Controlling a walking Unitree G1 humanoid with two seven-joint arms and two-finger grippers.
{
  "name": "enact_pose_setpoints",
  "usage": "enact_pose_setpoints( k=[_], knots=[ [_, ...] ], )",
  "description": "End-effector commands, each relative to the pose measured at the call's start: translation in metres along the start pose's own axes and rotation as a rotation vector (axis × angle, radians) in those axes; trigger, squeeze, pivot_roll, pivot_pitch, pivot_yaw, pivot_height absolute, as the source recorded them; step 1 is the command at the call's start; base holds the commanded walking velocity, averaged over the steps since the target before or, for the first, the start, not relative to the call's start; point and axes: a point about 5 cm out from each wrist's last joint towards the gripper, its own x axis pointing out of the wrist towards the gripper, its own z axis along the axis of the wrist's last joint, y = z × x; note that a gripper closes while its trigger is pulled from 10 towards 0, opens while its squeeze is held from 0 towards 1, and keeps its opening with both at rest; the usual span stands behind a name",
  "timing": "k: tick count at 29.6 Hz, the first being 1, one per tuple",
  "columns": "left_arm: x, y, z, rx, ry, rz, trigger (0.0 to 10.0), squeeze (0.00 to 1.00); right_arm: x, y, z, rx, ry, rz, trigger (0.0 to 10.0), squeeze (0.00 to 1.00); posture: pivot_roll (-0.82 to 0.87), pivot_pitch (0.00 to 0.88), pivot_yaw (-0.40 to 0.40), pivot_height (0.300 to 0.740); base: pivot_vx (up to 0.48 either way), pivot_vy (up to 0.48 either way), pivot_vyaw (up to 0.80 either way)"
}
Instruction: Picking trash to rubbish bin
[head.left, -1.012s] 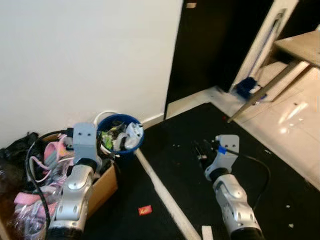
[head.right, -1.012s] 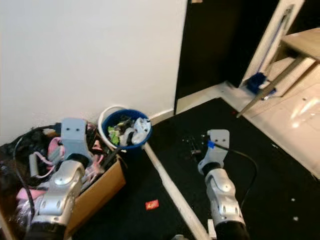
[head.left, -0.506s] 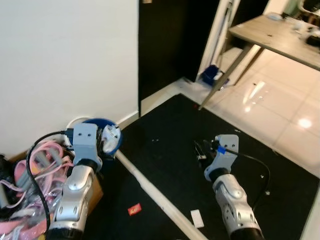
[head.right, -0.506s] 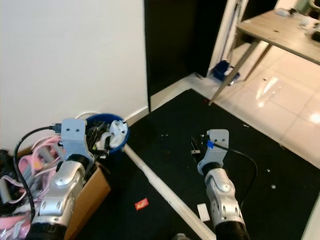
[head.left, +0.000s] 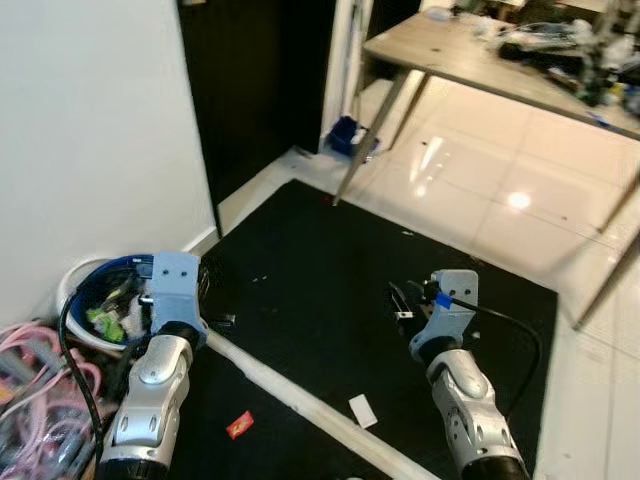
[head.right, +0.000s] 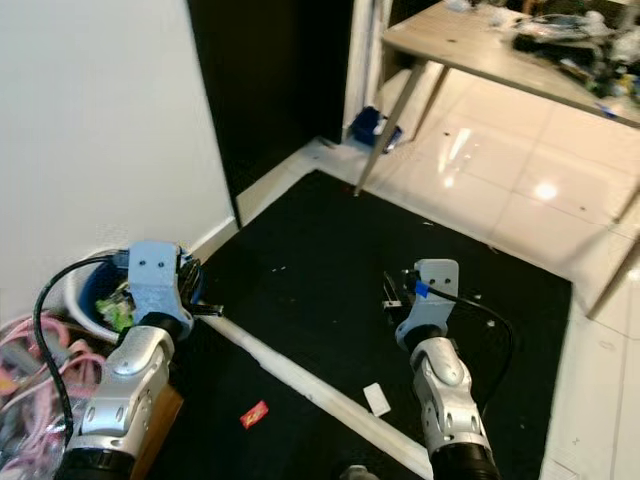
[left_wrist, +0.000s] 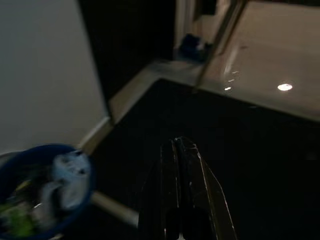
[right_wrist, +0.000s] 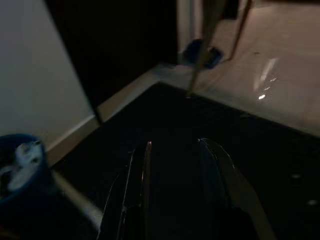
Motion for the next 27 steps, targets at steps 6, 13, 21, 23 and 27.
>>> enact_pose_setpoints(
  k=[6,13,21,23,27],
  knots=[
    [-0.0051,0.0001,-0.0049,0.0,0.015,-0.01,10.0,0.0,-0.0043,0.0008,-0.006,0.014,0.023,-0.006,10.0,0.0,0.02,0.126,-0.008,0.74,0.0,0.0,-0.65],
    [-0.008,0.0006,-0.0083,-0.005,0.022,-0.002,10.0,0.0,-0.0048,0.0012,-0.0063,0.012,0.025,-0.003,10.0,0.0,0.02,0.12,-0.013,0.74,0.0,0.0,-0.65],
    [-0.0096,0.0014,-0.0096,0.001,0.021,0.003,10.0,0.0,-0.0071,-0.0014,-0.0072,0.008,0.029,-0.007,10.0,0.0,0.02,0.111,-0.012,0.74,0.0,0.0,-0.65],
    [-0.0098,0.0017,-0.0097,0.003,0.02,0.003,10.0,0.0,-0.0076,-0.0017,-0.0073,0.01,0.028,-0.011,10.0,0.0,0.02,0.114,-0.012,0.74,0.0,0.0,-0.65],
    [-0.0092,0.0005,-0.0092,0.003,0.018,-0.009,10.0,0.0,-0.0074,-0.0009,-0.0073,0.01,0.028,-0.008,10.0,0.0,0.02,0.109,-0.011,0.74,0.0,0.0,-0.65]
  ],
)
